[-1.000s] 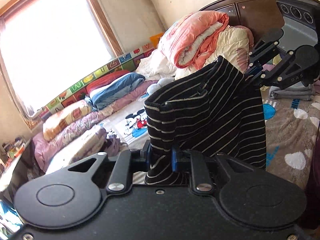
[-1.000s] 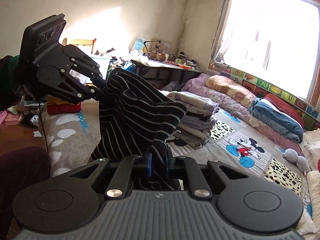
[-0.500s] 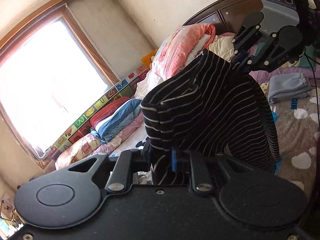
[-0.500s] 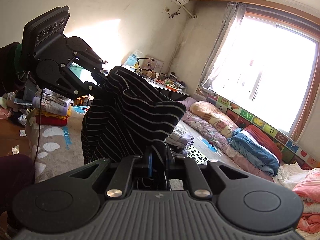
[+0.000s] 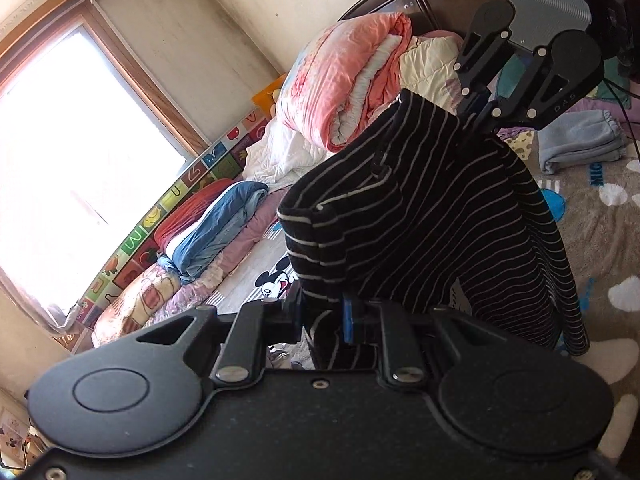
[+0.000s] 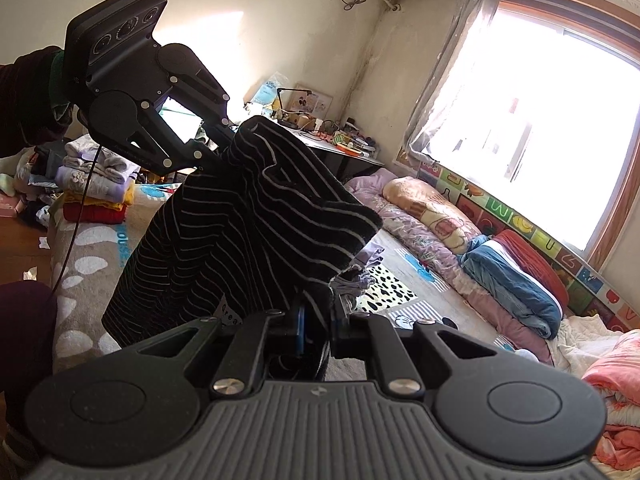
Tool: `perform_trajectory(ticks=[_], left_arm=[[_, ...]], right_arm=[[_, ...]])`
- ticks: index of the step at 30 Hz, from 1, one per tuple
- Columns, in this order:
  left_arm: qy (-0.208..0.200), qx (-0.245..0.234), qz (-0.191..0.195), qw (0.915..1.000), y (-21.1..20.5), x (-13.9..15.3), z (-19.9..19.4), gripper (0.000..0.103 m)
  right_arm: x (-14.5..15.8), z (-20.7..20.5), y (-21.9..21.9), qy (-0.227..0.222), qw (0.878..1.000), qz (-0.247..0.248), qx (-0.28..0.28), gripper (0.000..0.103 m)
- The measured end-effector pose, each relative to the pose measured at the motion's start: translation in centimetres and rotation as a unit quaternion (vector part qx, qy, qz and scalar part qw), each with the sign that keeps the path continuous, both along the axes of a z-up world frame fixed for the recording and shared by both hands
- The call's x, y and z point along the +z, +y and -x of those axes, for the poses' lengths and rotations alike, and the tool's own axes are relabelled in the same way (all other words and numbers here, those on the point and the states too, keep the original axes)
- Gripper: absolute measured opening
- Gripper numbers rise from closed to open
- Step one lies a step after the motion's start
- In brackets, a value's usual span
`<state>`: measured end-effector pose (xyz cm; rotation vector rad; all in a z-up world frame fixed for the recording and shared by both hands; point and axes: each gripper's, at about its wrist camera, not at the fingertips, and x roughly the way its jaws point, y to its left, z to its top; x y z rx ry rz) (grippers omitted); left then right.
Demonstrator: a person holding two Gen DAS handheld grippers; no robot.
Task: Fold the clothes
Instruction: 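Lift the striped garment up with both grippers, shaking it open, then swing the hanging garment down and lay it flat on the bed with both grippers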
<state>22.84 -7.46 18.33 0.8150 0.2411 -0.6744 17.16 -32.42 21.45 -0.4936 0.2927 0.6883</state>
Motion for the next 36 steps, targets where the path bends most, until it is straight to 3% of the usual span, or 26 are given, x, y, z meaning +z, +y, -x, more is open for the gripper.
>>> perform_trajectory(ticks=[4,7,13,17,21,25,31,36], left_arm=[[-0.008,0.007,-0.009,0.9999,-1.6,-0.4,-5.2,0.018],[-0.036,0.023,-0.01,0.999,-2.6,-0.3,-9.1,0.018],[-0.102,0.053,0.016,0.9932,-4.3,0.6,-15.0,0.018],[-0.13,0.069,0.015,0.989,-4.9,-1.7,-17.0,0.018],[-0.131,0.051,-0.024,0.9898,-5.0,-7.5,-15.8,0.018],[-0.103,0.006,-0.052,0.9933,-4.4,-13.3,-11.8,0.018],[-0.061,-0.034,-0.083,0.9941,-4.1,-19.5,-5.6,0.017],[-0.054,-0.051,-0.108,0.9914,-3.4,-23.8,-0.7,0.017]], right_arm=[[-0.6,-4.0,-0.2,0.001,1.0,0.013,-0.017,0.012],[-0.8,-7.6,-0.6,-0.01,0.999,0.022,-0.036,0.012],[-0.1,-14.4,-0.9,-0.066,0.993,0.037,-0.087,0.012],[-0.9,-17.1,-0.5,-0.109,0.986,0.051,-0.114,0.012],[-4.8,-17.9,0.3,-0.111,0.983,0.086,-0.115,0.012],[-11.6,-16.2,1.8,-0.069,0.986,0.13,-0.078,0.012],[-21.3,-9.7,5.0,-0.007,0.979,0.203,-0.003,0.011],[-25.5,-4.3,6.8,0.015,0.974,0.223,0.023,0.011]])
